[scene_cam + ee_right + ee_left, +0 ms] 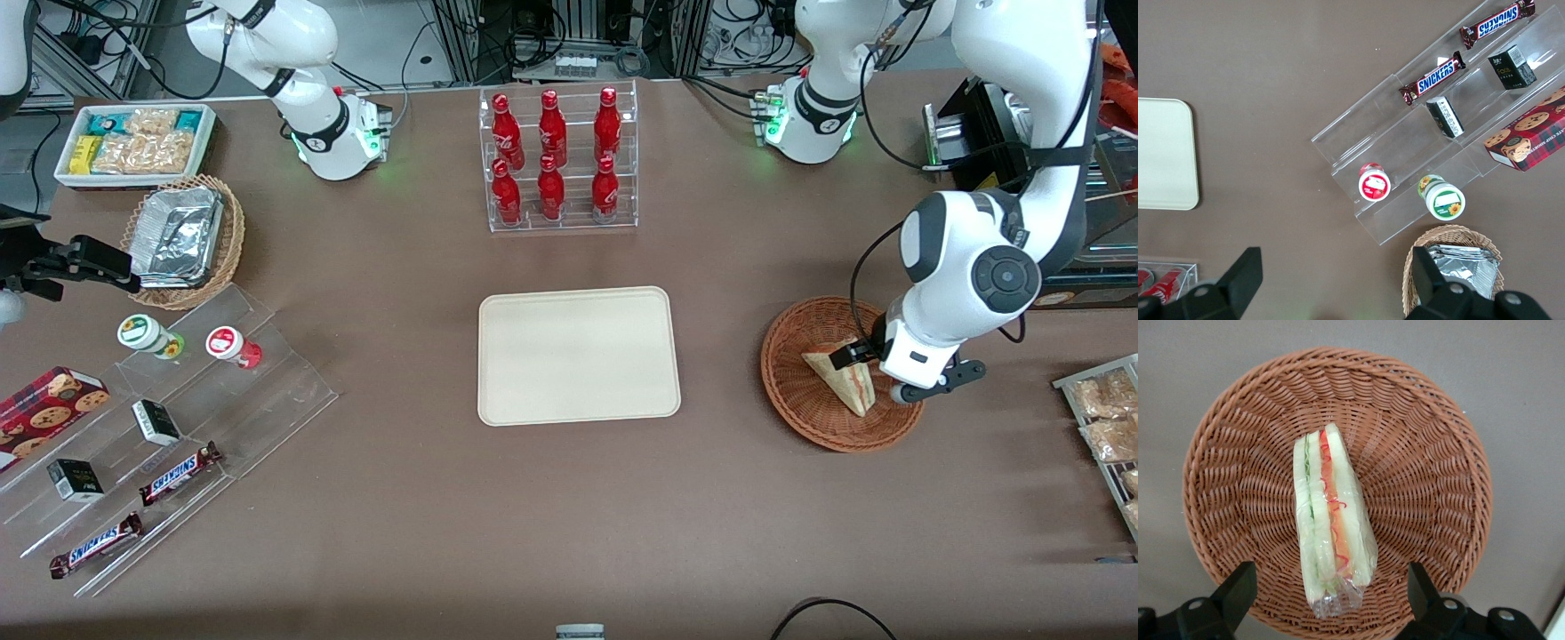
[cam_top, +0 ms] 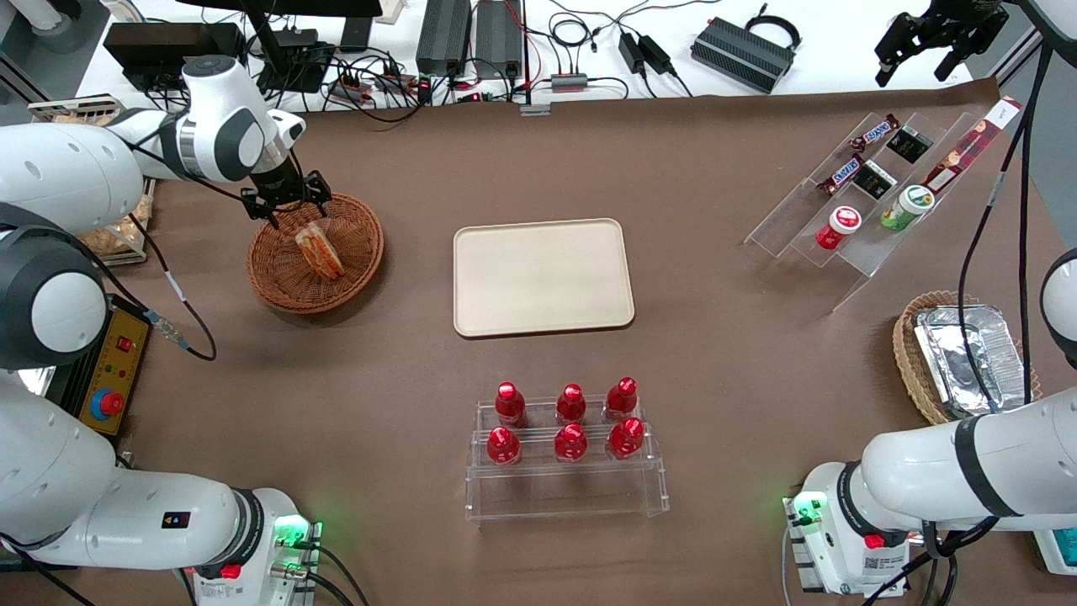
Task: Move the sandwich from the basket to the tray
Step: 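Lower the left gripper and close it on the sandwich's wrapped edge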
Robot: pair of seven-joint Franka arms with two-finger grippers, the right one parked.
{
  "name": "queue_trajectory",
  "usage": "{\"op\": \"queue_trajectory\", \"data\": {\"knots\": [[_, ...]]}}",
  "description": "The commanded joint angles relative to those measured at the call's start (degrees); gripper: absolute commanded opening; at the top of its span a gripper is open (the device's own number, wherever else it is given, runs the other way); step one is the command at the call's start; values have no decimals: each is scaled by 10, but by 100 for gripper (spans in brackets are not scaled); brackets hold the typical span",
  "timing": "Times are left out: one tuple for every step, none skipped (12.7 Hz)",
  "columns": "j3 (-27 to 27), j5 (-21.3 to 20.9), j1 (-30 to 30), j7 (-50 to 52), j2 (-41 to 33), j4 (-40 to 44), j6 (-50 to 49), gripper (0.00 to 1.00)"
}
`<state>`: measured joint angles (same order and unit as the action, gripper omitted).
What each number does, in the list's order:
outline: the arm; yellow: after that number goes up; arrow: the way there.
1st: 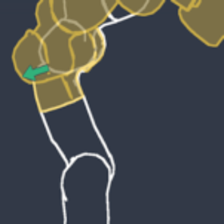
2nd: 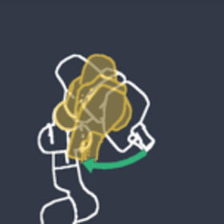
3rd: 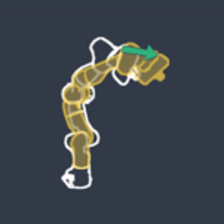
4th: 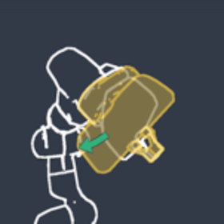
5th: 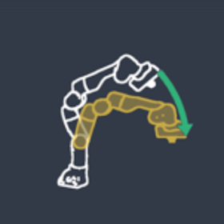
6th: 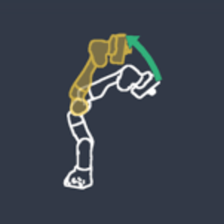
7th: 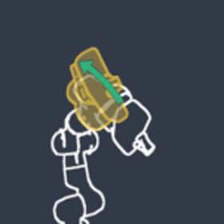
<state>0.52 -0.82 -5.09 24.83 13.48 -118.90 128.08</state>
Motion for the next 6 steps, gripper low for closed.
{"op": "queue_trajectory", "data": {"knots": [[-5, -10, -5, 14, -7, -40, 47, 100], [-5, -10, -5, 14, -5, -42, 57, 100], [-5, -10, -5, 14, -3, -51, 68, 100], [-5, -10, -4, 14, 0, -54, 80, 100], [-5, -10, -4, 22, 6, -55, 88, 100], [-5, -10, -5, 27, 11, -56, 94, 100]]}}
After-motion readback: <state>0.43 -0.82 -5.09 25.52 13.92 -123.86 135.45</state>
